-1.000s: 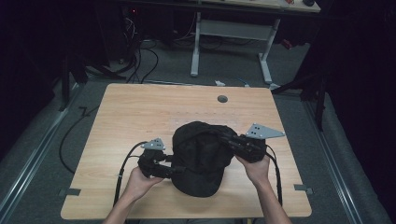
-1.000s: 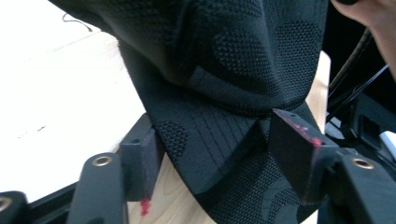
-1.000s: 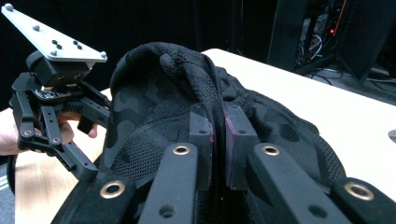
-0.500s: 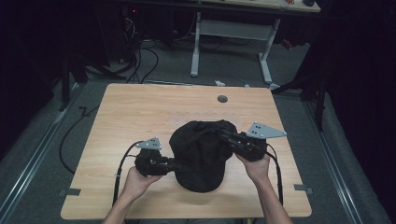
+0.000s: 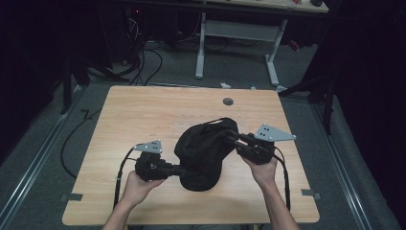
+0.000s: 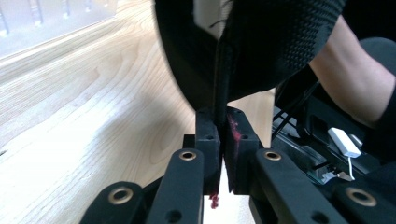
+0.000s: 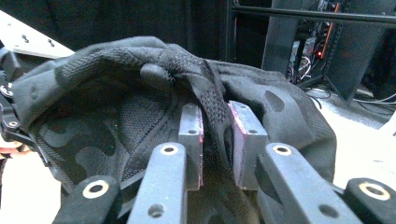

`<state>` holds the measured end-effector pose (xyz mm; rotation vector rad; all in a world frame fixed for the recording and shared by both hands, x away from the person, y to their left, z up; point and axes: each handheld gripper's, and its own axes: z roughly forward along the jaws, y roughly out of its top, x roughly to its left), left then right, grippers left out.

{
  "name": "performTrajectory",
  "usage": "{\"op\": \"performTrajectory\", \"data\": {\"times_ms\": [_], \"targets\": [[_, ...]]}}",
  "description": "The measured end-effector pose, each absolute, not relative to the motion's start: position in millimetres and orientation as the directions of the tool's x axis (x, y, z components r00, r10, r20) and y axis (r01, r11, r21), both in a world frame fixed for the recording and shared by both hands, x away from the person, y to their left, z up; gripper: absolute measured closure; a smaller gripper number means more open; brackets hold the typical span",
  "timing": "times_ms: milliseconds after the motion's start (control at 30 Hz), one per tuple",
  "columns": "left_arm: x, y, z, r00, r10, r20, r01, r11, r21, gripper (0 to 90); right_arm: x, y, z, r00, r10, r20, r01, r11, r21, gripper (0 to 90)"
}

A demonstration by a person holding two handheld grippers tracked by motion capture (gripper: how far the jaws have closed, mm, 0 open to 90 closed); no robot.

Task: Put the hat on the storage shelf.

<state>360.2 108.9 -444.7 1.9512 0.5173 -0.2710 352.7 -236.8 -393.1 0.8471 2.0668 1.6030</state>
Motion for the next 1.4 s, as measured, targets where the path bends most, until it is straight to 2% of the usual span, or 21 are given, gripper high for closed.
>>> {"op": "performTrajectory", "data": {"times_ms": [100, 200, 300, 433, 700, 867, 1200, 1400], "targets": [[358.8, 110.8, -443.1, 0.883, 0.238, -0.405, 0.466, -0.332, 0.820, 86.5, 352.8, -239.1, -392.9, -0.735, 0.675, 0.069, 0.236, 0.158, 0.959, 71.3], [358.3, 115.1, -441.4, 0.881, 0.264, -0.392, 0.461, -0.296, 0.837, 86.7, 353.8, -242.0, -392.4, -0.707, 0.703, 0.078, 0.256, 0.151, 0.955, 62.4], [358.0, 117.6, -441.1, 0.879, 0.284, -0.382, 0.458, -0.285, 0.842, 86.8, 354.9, -244.4, -392.6, -0.683, 0.724, 0.091, 0.280, 0.144, 0.949, 48.1], [358.9, 125.7, -439.4, 0.869, 0.310, -0.386, 0.465, -0.246, 0.850, 86.8, 353.7, -249.6, -398.3, -0.646, 0.757, 0.099, 0.303, 0.135, 0.944, 40.2], [360.8, 132.5, -433.4, 0.855, 0.371, -0.361, 0.459, -0.219, 0.861, 86.7, 349.7, -262.0, -428.3, -0.576, 0.814, 0.074, 0.391, 0.194, 0.900, 38.8], [364.0, 136.3, -429.7, 0.845, 0.405, -0.348, 0.456, -0.208, 0.865, 86.6, 348.5, -271.9, -447.6, -0.517, 0.852, 0.085, 0.454, 0.188, 0.871, 38.8], [369.6, 146.2, -424.0, 0.814, 0.474, -0.335, 0.448, -0.145, 0.882, 86.6, 348.4, -289.2, -492.5, -0.389, 0.920, 0.043, 0.587, 0.211, 0.781, 38.9], [375.9, 150.7, -419.3, 0.788, 0.519, -0.332, 0.447, -0.111, 0.888, 86.6, 349.9, -292.0, -512.8, -0.342, 0.940, 0.007, 0.641, 0.228, 0.733, 38.9]]}}
